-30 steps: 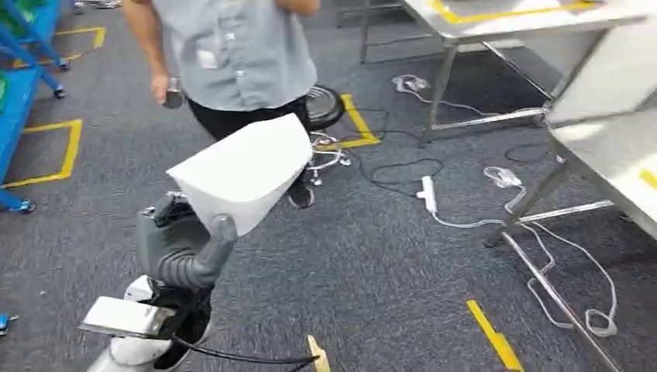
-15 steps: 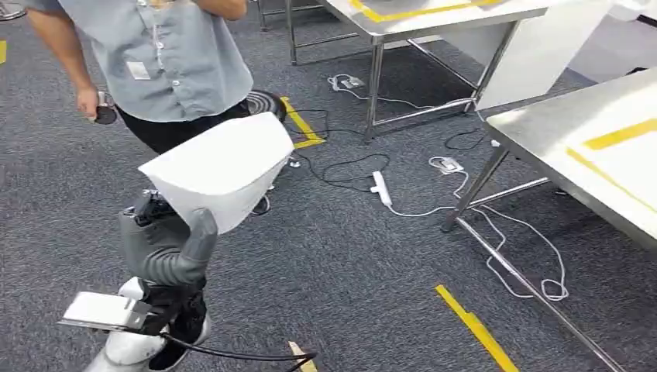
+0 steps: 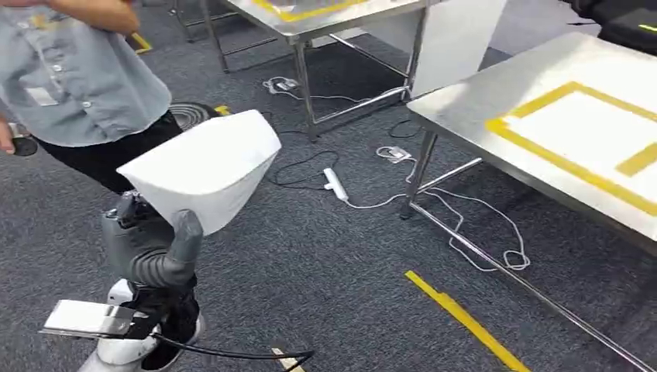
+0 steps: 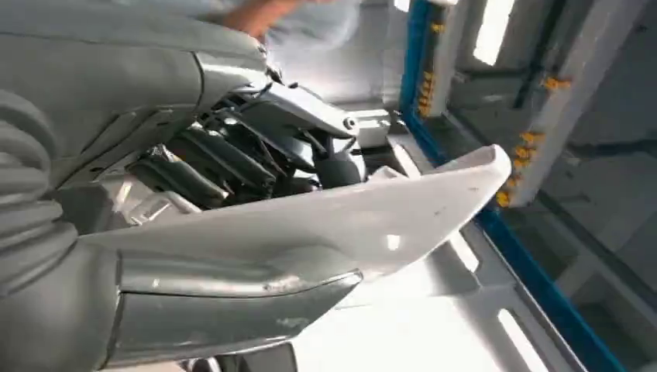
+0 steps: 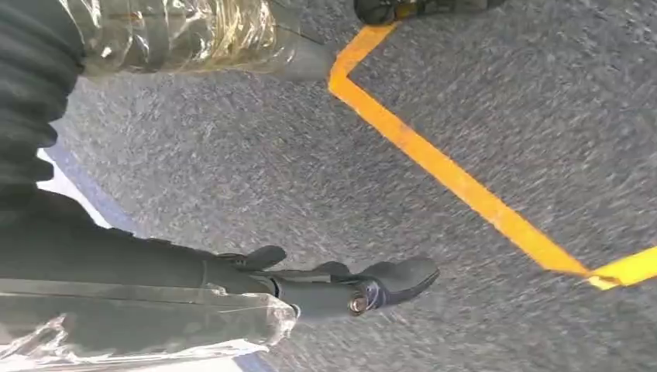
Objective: Take the parts from the cabinet and place them on the table.
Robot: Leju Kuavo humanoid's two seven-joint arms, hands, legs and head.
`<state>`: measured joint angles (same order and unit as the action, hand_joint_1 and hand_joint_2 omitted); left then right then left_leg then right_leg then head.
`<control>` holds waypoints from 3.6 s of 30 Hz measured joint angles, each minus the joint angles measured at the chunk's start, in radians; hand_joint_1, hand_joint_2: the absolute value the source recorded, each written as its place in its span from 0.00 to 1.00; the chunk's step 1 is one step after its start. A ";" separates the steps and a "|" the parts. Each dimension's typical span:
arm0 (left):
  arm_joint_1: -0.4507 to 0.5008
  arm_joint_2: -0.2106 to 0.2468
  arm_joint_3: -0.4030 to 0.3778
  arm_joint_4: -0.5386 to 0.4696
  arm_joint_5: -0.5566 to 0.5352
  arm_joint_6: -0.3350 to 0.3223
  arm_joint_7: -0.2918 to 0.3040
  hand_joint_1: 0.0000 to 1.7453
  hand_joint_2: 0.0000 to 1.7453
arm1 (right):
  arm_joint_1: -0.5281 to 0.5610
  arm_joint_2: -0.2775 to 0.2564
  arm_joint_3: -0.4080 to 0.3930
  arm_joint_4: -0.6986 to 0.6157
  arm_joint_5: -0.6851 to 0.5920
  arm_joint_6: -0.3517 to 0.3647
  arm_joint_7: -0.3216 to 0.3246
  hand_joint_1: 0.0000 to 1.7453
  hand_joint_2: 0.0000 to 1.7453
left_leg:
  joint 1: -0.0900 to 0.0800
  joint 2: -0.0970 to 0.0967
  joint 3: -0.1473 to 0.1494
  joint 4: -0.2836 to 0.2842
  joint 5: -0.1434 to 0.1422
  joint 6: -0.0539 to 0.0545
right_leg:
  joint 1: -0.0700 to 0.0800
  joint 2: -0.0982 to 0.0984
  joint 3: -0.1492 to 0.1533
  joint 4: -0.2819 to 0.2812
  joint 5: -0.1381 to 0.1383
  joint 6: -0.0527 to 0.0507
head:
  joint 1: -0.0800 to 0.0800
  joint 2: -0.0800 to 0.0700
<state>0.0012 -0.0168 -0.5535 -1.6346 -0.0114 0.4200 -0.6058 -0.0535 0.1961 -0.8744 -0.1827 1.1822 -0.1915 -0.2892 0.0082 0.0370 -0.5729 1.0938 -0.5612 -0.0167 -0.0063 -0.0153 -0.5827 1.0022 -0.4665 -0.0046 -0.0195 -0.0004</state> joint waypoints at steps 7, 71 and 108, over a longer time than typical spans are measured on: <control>0.012 0.008 0.008 0.000 -0.010 0.007 -0.005 1.00 1.00 | 0.002 0.000 0.002 0.000 0.005 0.000 0.006 0.00 1.00 | -0.001 -0.055 -0.042 0.028 0.074 0.021 | 0.006 0.107 0.010 0.001 -0.002 -0.006 | -0.004 0.000; 0.005 0.009 0.024 -0.011 -0.035 0.017 -0.014 1.00 1.00 | -0.009 0.010 0.060 0.005 0.064 0.008 0.053 0.00 1.00 | -0.003 -0.033 0.011 -0.089 0.082 0.020 | 0.005 0.036 0.011 0.001 -0.009 0.012 | -0.002 0.000; 0.007 0.005 0.029 -0.019 -0.040 0.015 -0.014 1.00 1.00 | -0.006 0.014 0.077 0.008 0.068 0.008 0.055 0.00 1.00 | -0.004 -0.036 0.003 -0.097 0.095 0.056 | 0.004 0.023 -0.017 0.160 -0.122 0.042 | 0.000 0.000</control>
<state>0.0085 -0.0122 -0.5249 -1.6541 -0.0519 0.4353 -0.6203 -0.0592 0.2102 -0.7977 -0.1743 1.2497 -0.1835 -0.2342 0.0039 0.0008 -0.5694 0.9969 -0.4660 0.0395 -0.0027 0.0078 -0.5997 1.1622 -0.5887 0.0376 -0.0198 -0.0004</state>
